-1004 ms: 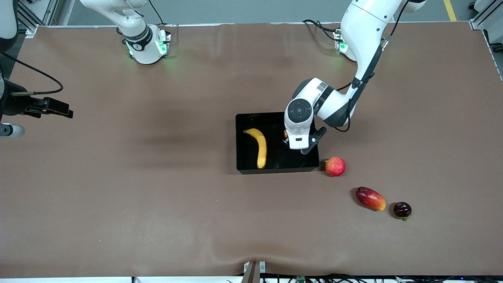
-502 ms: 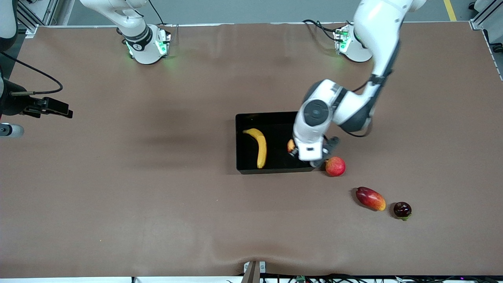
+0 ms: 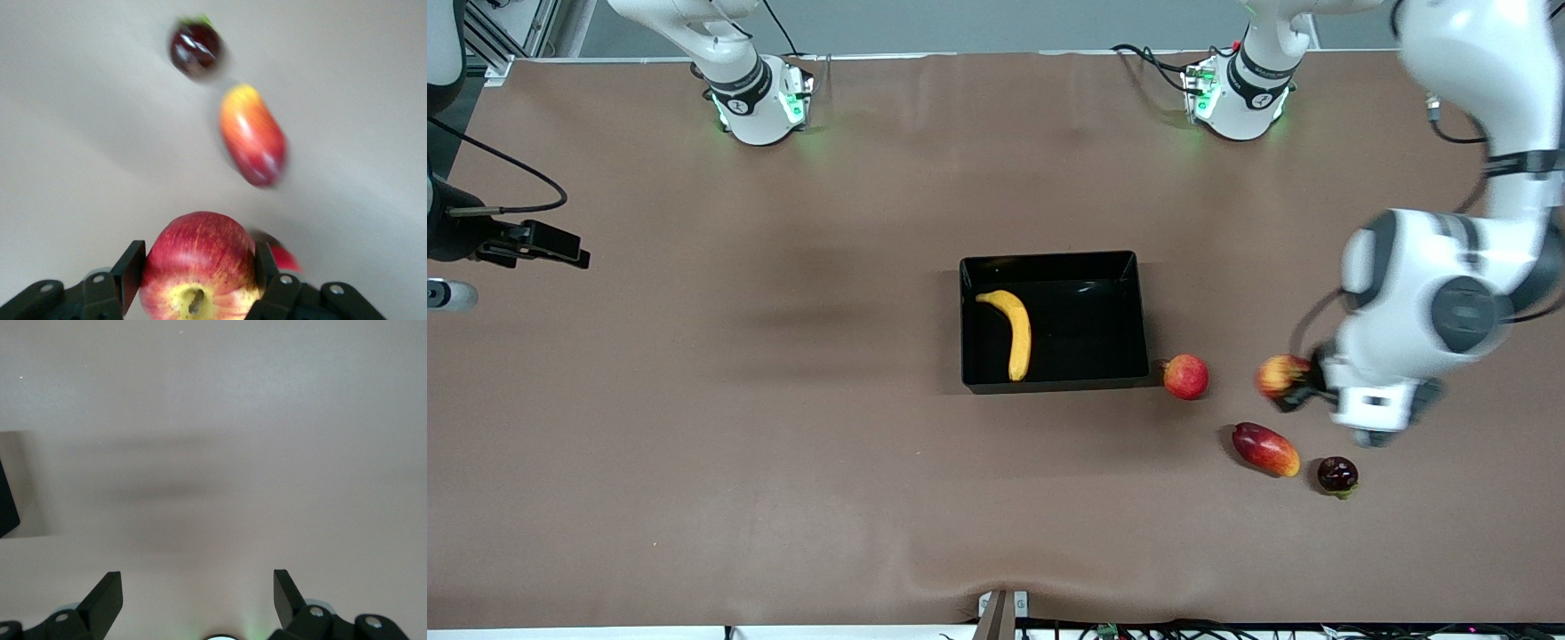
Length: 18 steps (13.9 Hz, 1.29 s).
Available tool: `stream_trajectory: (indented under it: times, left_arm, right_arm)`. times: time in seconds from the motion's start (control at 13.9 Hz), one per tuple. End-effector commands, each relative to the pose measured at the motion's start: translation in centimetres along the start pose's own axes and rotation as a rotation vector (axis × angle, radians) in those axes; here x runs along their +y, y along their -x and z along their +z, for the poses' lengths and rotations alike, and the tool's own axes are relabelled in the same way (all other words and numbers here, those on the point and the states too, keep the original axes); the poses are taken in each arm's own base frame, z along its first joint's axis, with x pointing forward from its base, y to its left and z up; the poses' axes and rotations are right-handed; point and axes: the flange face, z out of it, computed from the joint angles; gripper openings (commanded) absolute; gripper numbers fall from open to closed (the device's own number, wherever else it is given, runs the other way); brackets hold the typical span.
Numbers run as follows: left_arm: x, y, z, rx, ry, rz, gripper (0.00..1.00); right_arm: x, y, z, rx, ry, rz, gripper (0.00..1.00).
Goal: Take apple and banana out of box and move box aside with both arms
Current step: 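Lift the apple out of the box and carry it beside the mango, then lower the apple onto the table and open the left gripper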
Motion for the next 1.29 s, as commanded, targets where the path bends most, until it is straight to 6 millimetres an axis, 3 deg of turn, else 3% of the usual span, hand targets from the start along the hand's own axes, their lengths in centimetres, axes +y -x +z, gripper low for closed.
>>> stream_trajectory:
  times: [0.0,0.29,0.43,0.57,0.86,1.08,1.22]
  left_arm:
    - [-5.1,-3.1,1.9,-0.041,-0.023,0.103,0.00]
    - [-12.6,-7.6,8.7,-0.107,-0.036,0.219,0.00]
    - [-15.2,-8.6,12.2,-0.123,-0.029,0.292,0.00]
    - [-15.9,-8.7,14.8,-0.129,-0.019,0.298,0.00]
    - [-14.9,-8.3,15.7,-0.135,-0.020,0.315,0.00]
    - [-14.2,-8.1,16.4,-0.143,-0.016,0.316,0.14]
    - [-13.9,-8.1,16.9,-0.141,-0.013,0.316,0.59]
  right_arm:
    - [0.6,-0.4,-1.1,0.044,0.010,0.011,1.00]
    - [0.7,-0.3,-1.5,0.057,0.011,0.010,1.00]
    - [0.7,-0.3,-1.6,0.058,0.011,0.010,1.00]
    - [0.7,-0.3,-1.6,0.061,0.025,0.006,1.00]
    - [-0.2,-1.1,-2.3,0.135,0.046,-0.013,1.00]
    - [-0.1,-1.4,-2.3,0.150,0.031,-0.012,1.00]
    - [-1.0,-1.4,-2.3,0.149,0.014,-0.021,1.00]
